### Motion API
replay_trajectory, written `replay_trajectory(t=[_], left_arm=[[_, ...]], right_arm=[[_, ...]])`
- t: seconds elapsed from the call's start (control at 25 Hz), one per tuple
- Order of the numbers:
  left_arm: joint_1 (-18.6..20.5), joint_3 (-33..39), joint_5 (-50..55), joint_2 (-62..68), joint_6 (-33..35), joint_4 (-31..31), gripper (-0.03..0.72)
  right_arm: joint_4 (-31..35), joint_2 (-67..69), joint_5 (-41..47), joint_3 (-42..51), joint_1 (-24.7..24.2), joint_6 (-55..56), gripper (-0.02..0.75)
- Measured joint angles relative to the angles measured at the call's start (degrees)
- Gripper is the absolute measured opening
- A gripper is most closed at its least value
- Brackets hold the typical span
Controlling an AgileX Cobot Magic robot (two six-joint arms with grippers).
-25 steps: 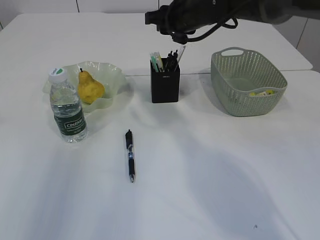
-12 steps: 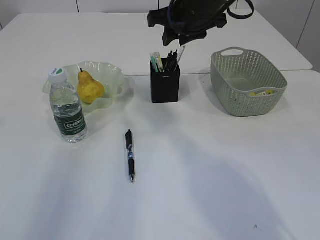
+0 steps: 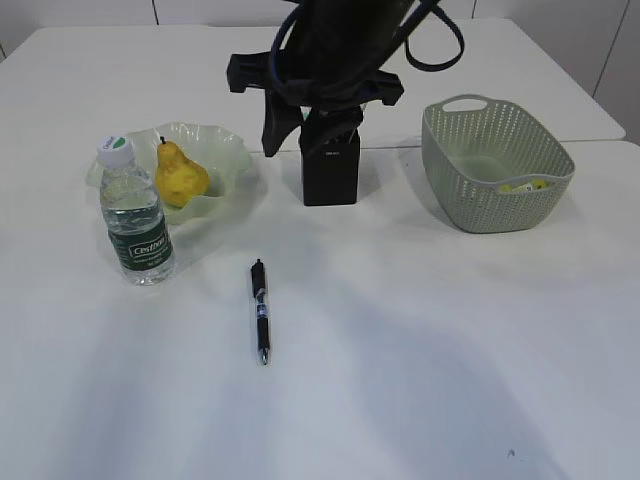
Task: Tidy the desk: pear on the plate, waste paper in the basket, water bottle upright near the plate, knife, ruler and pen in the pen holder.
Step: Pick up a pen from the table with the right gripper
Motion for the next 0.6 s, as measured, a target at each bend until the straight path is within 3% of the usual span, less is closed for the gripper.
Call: replay_trajectory(t=[0.36,0.6], left_arm=[[0.0,0.0,0.0,0.0,0.0,0.3,0.466],[0.0,0.0,0.0,0.0,0.0,0.5,0.466]], right_arm=[[2.0,4.2,2.2,0.0,4.4,1.8,0.333],[0.7,9.7,3.7,0.0,4.7,4.3,0.335]])
